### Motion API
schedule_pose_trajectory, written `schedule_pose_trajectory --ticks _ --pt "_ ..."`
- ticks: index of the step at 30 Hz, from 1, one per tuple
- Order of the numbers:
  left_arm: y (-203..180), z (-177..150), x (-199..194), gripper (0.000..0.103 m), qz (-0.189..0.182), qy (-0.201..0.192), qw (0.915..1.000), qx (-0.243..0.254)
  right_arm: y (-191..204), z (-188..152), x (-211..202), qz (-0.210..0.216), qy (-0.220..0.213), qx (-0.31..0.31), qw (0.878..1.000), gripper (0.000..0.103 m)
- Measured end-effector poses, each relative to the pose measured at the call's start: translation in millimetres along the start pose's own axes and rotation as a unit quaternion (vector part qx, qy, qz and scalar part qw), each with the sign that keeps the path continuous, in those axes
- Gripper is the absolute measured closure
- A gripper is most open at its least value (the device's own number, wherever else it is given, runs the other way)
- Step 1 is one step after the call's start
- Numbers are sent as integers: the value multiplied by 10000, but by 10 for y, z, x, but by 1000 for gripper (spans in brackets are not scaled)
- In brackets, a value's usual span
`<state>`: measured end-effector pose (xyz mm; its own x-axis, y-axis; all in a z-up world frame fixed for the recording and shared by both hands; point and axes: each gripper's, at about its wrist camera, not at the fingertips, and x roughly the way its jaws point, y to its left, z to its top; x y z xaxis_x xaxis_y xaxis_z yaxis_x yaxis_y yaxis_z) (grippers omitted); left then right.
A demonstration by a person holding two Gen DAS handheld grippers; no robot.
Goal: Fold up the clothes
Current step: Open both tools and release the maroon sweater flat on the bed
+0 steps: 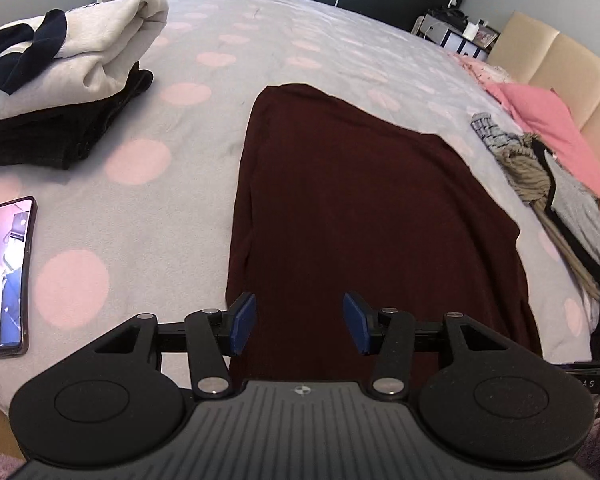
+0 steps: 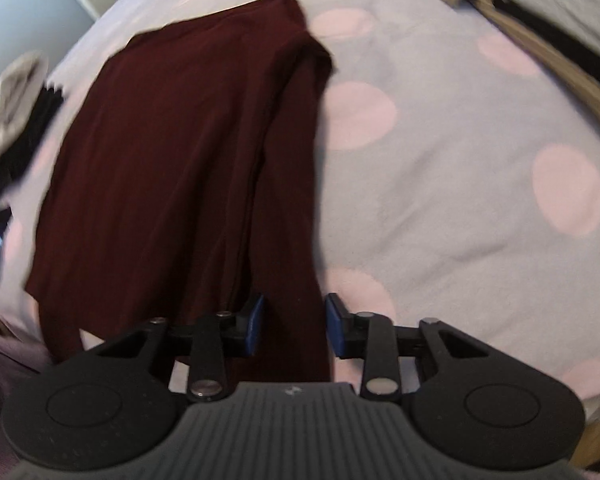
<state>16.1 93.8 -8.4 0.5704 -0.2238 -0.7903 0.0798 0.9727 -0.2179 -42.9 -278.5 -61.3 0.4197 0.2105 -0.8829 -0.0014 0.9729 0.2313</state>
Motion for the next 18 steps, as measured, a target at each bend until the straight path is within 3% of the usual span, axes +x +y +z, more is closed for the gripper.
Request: schedule_pose_trajectory --ticks 4,9,14,18 --pt "74 -1 -35 56 60 -96 9999 -126 25 98 -100 -376 -41 52 9993 94" --pt "127 -21 -41 56 98 -108 9997 -190 -294 512 -492 -1092 -532 472 9915 94" --pt "190 -20 -36 56 123 -131 9995 -257 -618 987 -945 -1999 -1189 538 9711 94" --pt "225 -29 -12 56 170 -88 9994 -300 -771 1236 -1069 -2496 -1569 482 9543 93"
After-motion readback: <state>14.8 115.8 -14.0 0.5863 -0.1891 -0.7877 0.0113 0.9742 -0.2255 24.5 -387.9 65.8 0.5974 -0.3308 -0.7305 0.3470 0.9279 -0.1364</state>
